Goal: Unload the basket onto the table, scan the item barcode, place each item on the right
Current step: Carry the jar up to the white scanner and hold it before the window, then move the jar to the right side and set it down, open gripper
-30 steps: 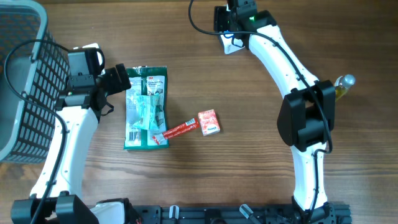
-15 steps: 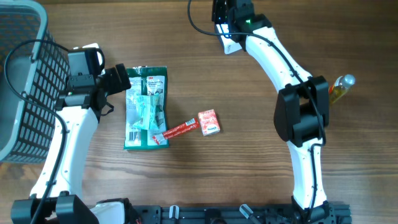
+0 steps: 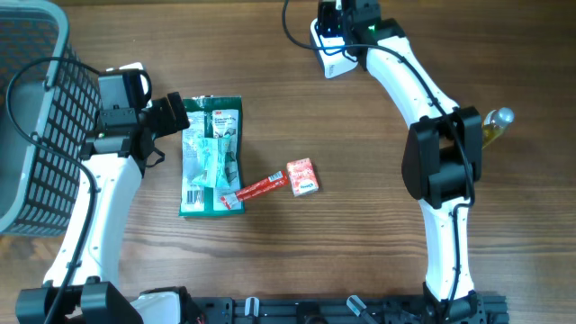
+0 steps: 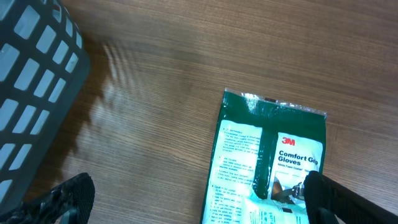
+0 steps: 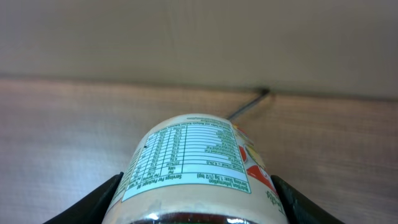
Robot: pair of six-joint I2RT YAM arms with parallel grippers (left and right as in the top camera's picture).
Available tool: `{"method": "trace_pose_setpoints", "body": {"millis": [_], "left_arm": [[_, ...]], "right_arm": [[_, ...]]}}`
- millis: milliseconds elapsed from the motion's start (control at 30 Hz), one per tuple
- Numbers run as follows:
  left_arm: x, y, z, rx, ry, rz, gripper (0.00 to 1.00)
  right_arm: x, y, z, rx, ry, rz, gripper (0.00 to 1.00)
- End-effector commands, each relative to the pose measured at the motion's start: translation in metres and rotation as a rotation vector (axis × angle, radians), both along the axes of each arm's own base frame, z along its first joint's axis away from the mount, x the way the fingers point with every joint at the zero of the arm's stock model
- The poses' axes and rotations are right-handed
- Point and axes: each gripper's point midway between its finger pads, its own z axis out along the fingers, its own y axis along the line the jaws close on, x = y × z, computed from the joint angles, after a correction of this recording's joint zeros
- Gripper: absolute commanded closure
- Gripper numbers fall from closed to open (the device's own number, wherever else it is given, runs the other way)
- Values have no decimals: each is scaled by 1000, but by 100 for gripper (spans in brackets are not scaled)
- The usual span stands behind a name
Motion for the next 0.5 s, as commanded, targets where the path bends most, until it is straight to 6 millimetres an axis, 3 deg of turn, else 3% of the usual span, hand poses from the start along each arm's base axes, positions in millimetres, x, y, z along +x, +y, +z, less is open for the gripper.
{"method": "trace_pose_setpoints", "body": {"millis": [0,33,133,233,333,467], "left_arm": [[1,3,8,18,-18,-5,0],[1,3,8,18,-18,-5,0],[1,3,8,18,-18,-5,0],[1,3,8,18,-18,-5,0],[1,3,8,18,-18,-5,0],[1,3,8,18,-19,-5,0]], "right_arm": [[-17,-4,77,-29,-72,61,96],[-23,-6,92,-26,-80,61,95],[-66,-19,159,-20,-94,62,91],[-127,-43,193,-45,-4,55,91],[-181,-72,192,-82,147,30,80],[-252,-122,141,-89,523,-133,79]]}}
